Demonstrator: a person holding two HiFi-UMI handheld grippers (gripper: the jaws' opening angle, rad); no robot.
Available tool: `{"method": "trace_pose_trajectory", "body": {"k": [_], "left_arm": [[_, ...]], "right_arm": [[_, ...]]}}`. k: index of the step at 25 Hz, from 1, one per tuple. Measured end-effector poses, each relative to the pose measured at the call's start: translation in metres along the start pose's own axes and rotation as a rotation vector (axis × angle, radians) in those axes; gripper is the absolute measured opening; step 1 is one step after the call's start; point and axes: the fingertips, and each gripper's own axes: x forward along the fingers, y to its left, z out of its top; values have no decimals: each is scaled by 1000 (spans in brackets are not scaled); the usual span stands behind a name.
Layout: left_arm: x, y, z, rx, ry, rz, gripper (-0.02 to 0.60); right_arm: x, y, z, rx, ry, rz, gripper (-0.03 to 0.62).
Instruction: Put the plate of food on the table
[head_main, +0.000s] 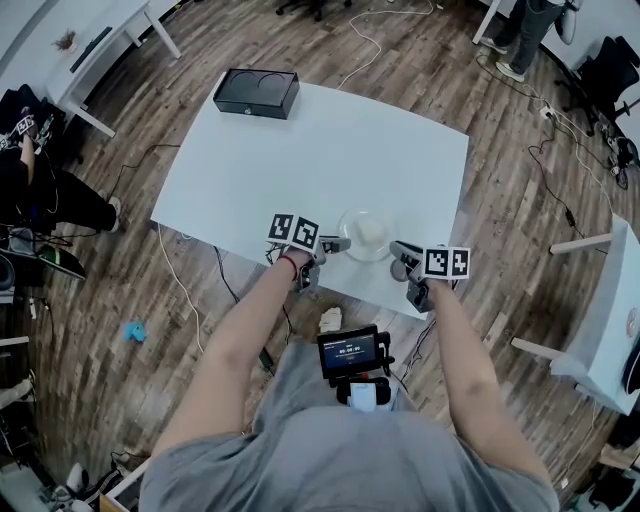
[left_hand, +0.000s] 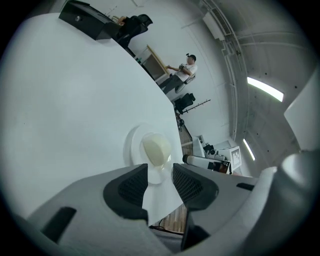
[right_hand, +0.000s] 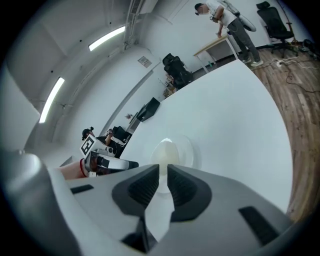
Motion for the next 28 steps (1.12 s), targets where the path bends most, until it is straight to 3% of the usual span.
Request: {"method": "trace_pose_trajectory", "body": {"k": [11, 20, 28], "left_arm": [[-26, -60, -22, 182, -140, -59, 82], [-45, -106, -55, 457, -227, 2, 32], [-73, -141, -89, 619, -370, 44, 32]], "right_arm": [[-38, 70, -16, -258, -76, 85, 51], [-80, 105, -42, -399, -121, 99, 51], [-126, 129, -72, -569, -183, 90, 51]]}}
